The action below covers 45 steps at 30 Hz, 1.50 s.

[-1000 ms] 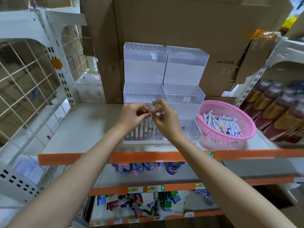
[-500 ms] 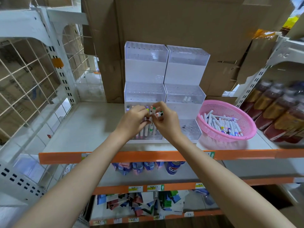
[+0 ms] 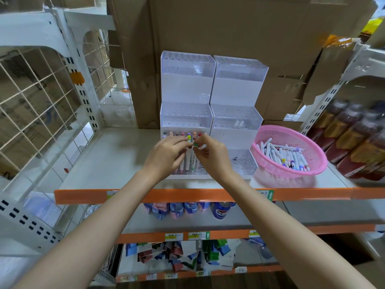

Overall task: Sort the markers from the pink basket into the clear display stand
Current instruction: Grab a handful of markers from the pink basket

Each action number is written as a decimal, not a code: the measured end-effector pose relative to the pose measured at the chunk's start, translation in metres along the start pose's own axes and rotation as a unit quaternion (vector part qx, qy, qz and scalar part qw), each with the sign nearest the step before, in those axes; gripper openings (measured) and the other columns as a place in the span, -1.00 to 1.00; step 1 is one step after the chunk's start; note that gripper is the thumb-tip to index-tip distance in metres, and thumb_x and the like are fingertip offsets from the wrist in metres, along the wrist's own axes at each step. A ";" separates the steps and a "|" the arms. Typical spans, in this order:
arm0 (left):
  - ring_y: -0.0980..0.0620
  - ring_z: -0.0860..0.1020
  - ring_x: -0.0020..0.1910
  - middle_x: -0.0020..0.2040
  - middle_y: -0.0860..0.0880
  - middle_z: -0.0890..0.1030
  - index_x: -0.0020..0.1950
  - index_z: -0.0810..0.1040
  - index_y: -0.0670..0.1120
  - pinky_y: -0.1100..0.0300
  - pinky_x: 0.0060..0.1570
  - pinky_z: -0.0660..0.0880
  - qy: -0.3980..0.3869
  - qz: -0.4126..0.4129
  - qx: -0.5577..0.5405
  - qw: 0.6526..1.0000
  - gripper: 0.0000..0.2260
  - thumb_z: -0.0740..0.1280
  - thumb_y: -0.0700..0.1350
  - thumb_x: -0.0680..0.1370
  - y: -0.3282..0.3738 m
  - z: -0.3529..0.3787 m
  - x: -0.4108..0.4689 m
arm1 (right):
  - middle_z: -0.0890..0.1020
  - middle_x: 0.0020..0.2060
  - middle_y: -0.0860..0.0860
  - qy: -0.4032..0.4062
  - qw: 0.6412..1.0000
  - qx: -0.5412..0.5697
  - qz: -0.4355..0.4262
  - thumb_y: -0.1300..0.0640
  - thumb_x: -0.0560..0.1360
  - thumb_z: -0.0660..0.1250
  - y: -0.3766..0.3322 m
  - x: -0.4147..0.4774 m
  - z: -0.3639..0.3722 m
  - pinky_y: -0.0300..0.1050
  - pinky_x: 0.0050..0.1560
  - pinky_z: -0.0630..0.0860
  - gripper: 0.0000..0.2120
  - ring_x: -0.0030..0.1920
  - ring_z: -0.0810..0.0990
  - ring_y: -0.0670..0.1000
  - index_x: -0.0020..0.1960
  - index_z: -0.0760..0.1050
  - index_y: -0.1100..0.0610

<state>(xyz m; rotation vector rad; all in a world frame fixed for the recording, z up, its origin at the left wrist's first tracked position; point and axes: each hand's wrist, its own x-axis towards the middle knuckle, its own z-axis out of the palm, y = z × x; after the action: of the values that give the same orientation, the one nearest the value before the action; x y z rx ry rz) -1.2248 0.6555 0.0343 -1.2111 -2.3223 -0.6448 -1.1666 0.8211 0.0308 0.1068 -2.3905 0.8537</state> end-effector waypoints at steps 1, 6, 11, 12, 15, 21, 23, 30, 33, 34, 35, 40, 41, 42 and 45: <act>-0.10 0.55 0.20 0.20 -0.10 0.60 0.22 0.59 -0.12 -0.05 0.22 0.44 -0.007 -0.002 0.000 1.000 -0.69 0.35 -0.26 0.49 0.000 0.000 -0.001 | 0.61 -0.19 0.07 -0.003 1.000 -0.001 0.003 0.27 0.49 0.37 0.000 -0.001 0.001 0.04 -0.26 0.57 -0.92 -0.29 0.62 0.06 -0.05 0.49 0.23; -0.08 0.51 0.26 0.26 -0.10 0.56 0.29 0.54 -0.10 -0.04 0.30 0.38 -0.020 0.001 0.015 1.000 -0.65 0.31 -0.25 0.50 -0.001 0.001 -0.005 | 0.61 -0.21 0.10 -0.010 1.000 -0.010 0.011 0.27 0.49 0.38 0.002 -0.004 0.003 0.07 -0.25 0.57 -0.90 -0.29 0.61 0.08 -0.07 0.46 0.23; -0.10 0.51 0.25 0.25 -0.11 0.57 0.29 0.54 -0.12 -0.05 0.29 0.39 -0.018 -0.001 0.022 1.000 -0.66 0.23 -0.18 0.52 0.001 -0.001 -0.007 | 0.64 -0.18 0.09 -0.023 0.999 -0.044 -0.005 0.24 0.50 0.36 0.001 -0.002 0.003 0.09 -0.27 0.56 -0.81 -0.26 0.61 0.13 0.08 0.43 0.21; -0.09 0.52 0.24 0.24 -0.10 0.57 0.28 0.54 -0.11 -0.05 0.28 0.39 -0.021 -0.003 0.021 1.000 -0.64 0.16 -0.14 0.52 0.002 -0.002 -0.006 | 0.64 -0.18 0.09 -0.020 0.999 -0.049 -0.012 0.24 0.50 0.37 0.001 -0.001 0.003 0.08 -0.29 0.56 -0.83 -0.26 0.60 0.13 0.05 0.45 0.20; -0.08 0.51 0.24 0.25 -0.08 0.57 0.28 0.54 -0.09 -0.05 0.28 0.40 -0.029 -0.009 0.021 0.999 -0.61 0.12 -0.10 0.52 0.002 -0.003 -0.007 | 0.63 -0.17 0.06 0.012 0.995 -0.088 -0.046 0.23 0.46 0.42 0.000 -0.003 0.001 -0.05 -0.36 0.50 -0.91 -0.23 0.58 0.13 -0.07 0.53 0.17; -0.07 0.54 0.20 0.21 -0.08 0.59 0.24 0.56 -0.09 -0.03 0.26 0.41 -0.019 -0.020 0.023 0.999 -0.66 0.16 -0.12 0.53 0.004 -0.002 -0.005 | 0.60 -0.08 0.05 0.022 0.985 -0.151 -0.086 0.14 0.42 0.46 -0.001 0.003 -0.005 -0.04 -0.19 0.48 -0.88 -0.09 0.55 0.11 -0.09 0.57 0.15; -0.04 0.54 0.20 0.19 -0.06 0.60 0.23 0.56 -0.09 0.00 0.25 0.40 -0.014 -0.020 0.023 0.999 -0.66 0.14 -0.08 0.54 0.005 -0.001 -0.003 | 0.59 0.01 0.04 0.000 0.982 -0.174 -0.079 0.09 0.43 0.45 0.001 0.003 -0.006 0.03 -0.04 0.49 -0.79 0.00 0.55 0.13 0.01 0.54 0.13; -0.06 0.55 0.18 0.17 -0.05 0.61 0.19 0.57 -0.11 0.01 0.20 0.42 0.004 -0.033 0.006 0.999 -0.74 0.26 -0.10 0.54 0.020 0.004 0.019 | 0.58 0.17 0.04 -0.030 0.979 -0.197 -0.040 0.04 0.43 0.43 0.018 -0.005 -0.022 0.03 0.21 0.39 -0.62 0.17 0.53 0.13 0.20 0.51 0.12; -0.08 0.57 0.13 0.15 -0.07 0.62 0.18 0.58 -0.12 0.02 0.13 0.44 -0.026 0.000 0.034 0.999 -0.70 0.23 -0.04 0.52 0.039 0.011 0.037 | 0.58 0.15 0.07 -0.027 0.980 -0.195 -0.025 0.08 0.51 0.35 0.034 -0.008 -0.042 0.05 0.21 0.39 -0.70 0.16 0.53 0.14 0.21 0.51 0.14; -0.08 0.58 0.11 0.13 -0.07 0.62 0.18 0.57 -0.11 0.03 0.11 0.46 -0.041 0.024 0.053 0.997 -0.69 0.22 -0.02 0.52 0.046 0.016 0.044 | 0.58 0.14 0.07 -0.025 0.981 -0.194 -0.019 0.10 0.53 0.30 0.040 -0.009 -0.050 0.05 0.20 0.39 -0.74 0.15 0.53 0.13 0.20 0.51 0.15; -0.07 0.59 0.09 0.11 -0.08 0.63 0.18 0.57 -0.11 0.05 0.09 0.47 -0.056 0.047 0.073 0.995 -0.68 0.20 0.00 0.53 0.055 0.021 0.051 | 0.58 0.13 0.07 -0.024 0.980 -0.196 -0.011 0.12 0.55 0.27 0.048 -0.011 -0.059 0.04 0.19 0.39 -0.75 0.14 0.53 0.13 0.20 0.51 0.15; -0.09 0.57 0.09 0.12 -0.09 0.61 0.22 0.54 -0.10 0.08 0.07 0.46 -0.092 0.091 0.080 0.988 -0.66 0.18 0.03 0.55 0.104 0.056 0.089 | 0.60 0.07 0.11 -0.015 0.971 -0.235 0.035 0.17 0.55 0.25 0.094 -0.025 -0.113 0.04 0.02 0.43 -0.77 0.03 0.55 0.18 0.17 0.53 0.18; -0.09 0.55 0.11 0.15 -0.09 0.59 0.25 0.52 -0.09 0.08 0.09 0.43 -0.105 0.090 0.066 0.988 -0.67 0.19 0.01 0.56 0.115 0.063 0.097 | 0.61 0.04 0.11 -0.013 0.969 -0.241 0.044 0.17 0.54 0.25 0.105 -0.028 -0.124 0.06 -0.01 0.44 -0.78 0.01 0.55 0.20 0.14 0.53 0.18; -0.10 0.52 0.14 0.17 -0.09 0.57 0.27 0.49 -0.09 0.08 0.09 0.40 -0.124 0.088 0.051 0.987 -0.69 0.20 -0.01 0.58 0.126 0.071 0.104 | 0.60 0.02 0.12 -0.014 0.967 -0.247 0.056 0.16 0.53 0.24 0.115 -0.031 -0.135 0.07 -0.04 0.45 -0.78 0.00 0.55 0.21 0.12 0.53 0.18; -0.12 0.47 0.14 0.20 -0.11 0.53 0.27 0.46 -0.10 0.07 0.04 0.36 -0.165 0.083 0.033 0.982 -0.71 0.19 -0.04 0.59 0.155 0.096 0.124 | 0.58 0.00 0.12 -0.025 0.959 -0.265 0.103 0.14 0.53 0.20 0.144 -0.039 -0.166 0.07 -0.06 0.44 -0.78 0.00 0.52 0.21 0.11 0.51 0.19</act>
<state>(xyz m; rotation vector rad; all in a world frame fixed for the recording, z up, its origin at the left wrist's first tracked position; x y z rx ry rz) -1.1754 0.8685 0.0606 -1.5609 -2.4446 -0.3248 -1.0880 1.0299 0.0318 -0.3419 -2.6225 0.2725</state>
